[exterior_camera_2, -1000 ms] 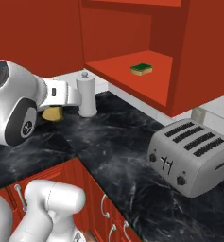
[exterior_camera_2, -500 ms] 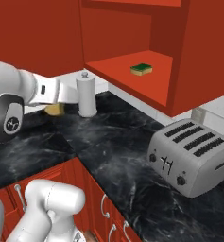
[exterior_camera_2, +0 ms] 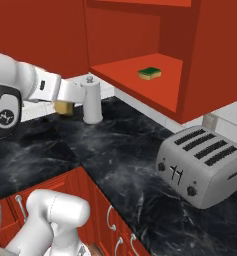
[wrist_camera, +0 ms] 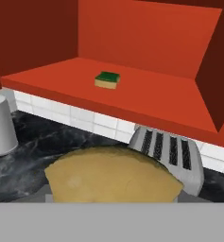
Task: Pick up the sponge and sponge from the sink, and place them back in the cabinet, and close the cabinet door.
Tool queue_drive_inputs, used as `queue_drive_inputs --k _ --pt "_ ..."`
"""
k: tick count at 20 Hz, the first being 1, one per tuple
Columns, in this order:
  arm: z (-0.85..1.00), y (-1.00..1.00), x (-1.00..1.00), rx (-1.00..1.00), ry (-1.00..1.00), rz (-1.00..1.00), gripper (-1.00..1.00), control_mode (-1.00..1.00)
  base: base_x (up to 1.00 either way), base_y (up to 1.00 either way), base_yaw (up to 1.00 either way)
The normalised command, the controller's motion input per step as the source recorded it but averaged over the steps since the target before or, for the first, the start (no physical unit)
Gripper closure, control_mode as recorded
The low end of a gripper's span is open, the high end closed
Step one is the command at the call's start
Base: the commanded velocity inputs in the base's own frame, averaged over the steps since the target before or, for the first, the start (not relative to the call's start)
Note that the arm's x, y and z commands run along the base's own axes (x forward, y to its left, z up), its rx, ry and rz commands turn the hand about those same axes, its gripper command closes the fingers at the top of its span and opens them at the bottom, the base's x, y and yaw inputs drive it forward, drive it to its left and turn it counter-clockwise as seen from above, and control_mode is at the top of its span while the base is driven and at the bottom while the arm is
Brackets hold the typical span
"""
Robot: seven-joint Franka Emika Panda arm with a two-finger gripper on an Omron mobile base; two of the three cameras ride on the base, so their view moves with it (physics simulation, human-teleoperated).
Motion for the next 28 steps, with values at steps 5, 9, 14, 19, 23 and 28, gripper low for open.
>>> queue_drive_inputs --k 5,9,14,19,23,28 --pt "0.06 -0.29 0.00 0.00 0.00 -0.07 1.00 -1.00 0.00 0.00 0.00" --pt "0.00 -0.26 0.01 0.00 -0.01 -0.03 1.00 -1.00 0.00 0.00 0.00" --pt "0.00 -0.26 0.05 0.00 -0.01 -0.01 1.00 -1.00 0.00 0.00 0.00" --pt "0.00 -0.24 0.12 0.00 -0.01 0.00 1.00 -1.00 0.00 0.00 0.00" --pt "0.00 -0.12 0.18 0.00 -0.02 0.00 1.00 -1.00 0.00 0.00 0.00" --pt "0.00 -0.04 0.42 0.00 -0.01 0.00 1.00 -1.00 0.00 0.00 0.00"
